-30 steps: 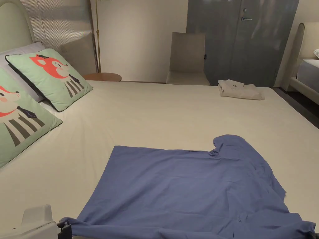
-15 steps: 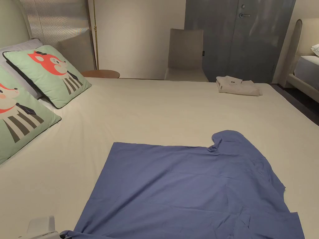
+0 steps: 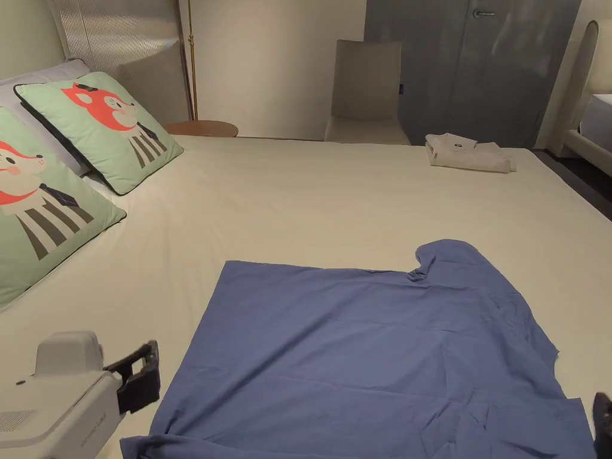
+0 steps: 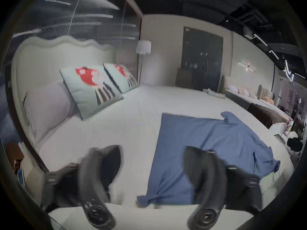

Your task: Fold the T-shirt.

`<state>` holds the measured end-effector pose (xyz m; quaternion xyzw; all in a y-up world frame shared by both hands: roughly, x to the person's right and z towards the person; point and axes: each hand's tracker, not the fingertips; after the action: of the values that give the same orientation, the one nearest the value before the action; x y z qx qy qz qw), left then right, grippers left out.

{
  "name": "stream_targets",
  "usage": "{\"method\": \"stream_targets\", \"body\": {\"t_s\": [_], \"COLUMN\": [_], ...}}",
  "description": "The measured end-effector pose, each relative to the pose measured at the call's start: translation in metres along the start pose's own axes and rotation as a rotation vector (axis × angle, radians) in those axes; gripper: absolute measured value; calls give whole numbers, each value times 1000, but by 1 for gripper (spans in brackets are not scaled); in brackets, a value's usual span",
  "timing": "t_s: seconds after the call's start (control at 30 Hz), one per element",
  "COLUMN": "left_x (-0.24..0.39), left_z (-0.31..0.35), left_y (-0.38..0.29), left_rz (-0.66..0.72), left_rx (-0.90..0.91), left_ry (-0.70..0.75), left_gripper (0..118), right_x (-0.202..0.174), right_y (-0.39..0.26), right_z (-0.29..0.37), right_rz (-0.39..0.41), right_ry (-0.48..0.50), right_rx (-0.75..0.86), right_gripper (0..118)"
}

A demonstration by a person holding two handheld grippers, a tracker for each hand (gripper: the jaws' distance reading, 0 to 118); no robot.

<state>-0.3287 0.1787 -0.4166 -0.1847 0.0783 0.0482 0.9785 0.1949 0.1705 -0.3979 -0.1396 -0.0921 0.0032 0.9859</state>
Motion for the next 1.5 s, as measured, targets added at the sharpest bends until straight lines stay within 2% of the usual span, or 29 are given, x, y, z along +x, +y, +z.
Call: {"method": "stream_targets", "body": {"t_s": [0.03,0.07,0.1,0.23,0.37,0.4,0.43,0.47,0.5,0.53,0.57,0.6,0.63,0.8,0.87,0.93,0.97,1.0,1.03,1.13,1.17,1.23,1.27,1.3,1.37,1.43,1.47,1.5], "left_x": [3,6,8,7,-1,-4,-8,-13,-16,-19,-22,-25,-27,-35,-36,-36,-35,-35,-34,-28,-27,-27,-29,-29,-27,-27,-26,-26], "left_z": [1,0,-1,-7,-16,-18,-20,-20,-22,-26,-29,-31,-32,-47,-51,-55,-56,-56,-55,-49,-47,-44,-44,-43,-41,-41,-41,-41], "left_y": [3,6,7,4,-18,-24,-33,-42,-50,-58,-66,-74,-80,-93,-95,-96,-96,-96,-96,-92,-90,-87,-86,-85,-83,-81,-81,-80], "left_rz": [0,1,7,36,36,41,42,35,18,7,10,15,34,48,59,62,59,54,52,38,35,35,39,43,45,45,46,47], "left_rx": [-4,-2,4,-38,-138,-167,-193,-208,-240,-281,-319,-337,-341,-386,-401,-414,-419,-426,-428,-414,-404,-391,-386,-382,-374,-372,-371,-371], "left_ry": [-2,-7,-16,-62,-58,-77,-80,-76,-86,-92,-83,-88,-129,-81,-92,-101,-101,-110,-122,-139,-140,-144,-147,-149,-150,-152,-153,-153], "left_gripper": [18,2,0,0,1,6,17,39,76,103,113,107,107,108,102,73,54,27,15,8,8,8,8,8,8,8,8,8], "right_x": [-3,-5,-7,-10,-12,-12,-12,-11,-12,-11,-11,-11,-11,-10,-9,-7,-6,-6,-5,0,3,7,10,13,17,17,18,18], "right_y": [5,8,11,14,2,-1,-5,-8,-10,-12,-15,-17,-19,-26,-28,-30,-31,-33,-34,-40,-42,-48,-52,-57,-68,-75,-78,-79], "right_z": [2,3,3,2,-1,-2,-3,-4,-3,-2,-3,-3,-3,-5,-5,-6,-6,-7,-6,-7,-8,-13,-18,-21,-24,-27,-28,-29], "right_rz": [-16,-17,-20,-30,-1,0,1,-1,-1,-1,-1,-1,2,12,14,11,9,9,12,17,21,33,42,37,30,34,31,30], "right_ry": [-3,-10,-12,24,36,38,37,35,36,37,34,34,35,33,31,29,29,26,22,23,29,42,62,71,97,101,110,110], "right_rx": [18,17,25,23,-11,-24,-39,-51,-58,-69,-78,-85,-91,-122,-130,-142,-149,-153,-160,-183,-203,-282,-344,-390,-411,-440,-442,-435], "right_gripper": [40,15,2,1,1,1,1,1,1,1,1,1,1,1,1,1,1,1,1,2,8,73,101,113,104,84,71,49]}}
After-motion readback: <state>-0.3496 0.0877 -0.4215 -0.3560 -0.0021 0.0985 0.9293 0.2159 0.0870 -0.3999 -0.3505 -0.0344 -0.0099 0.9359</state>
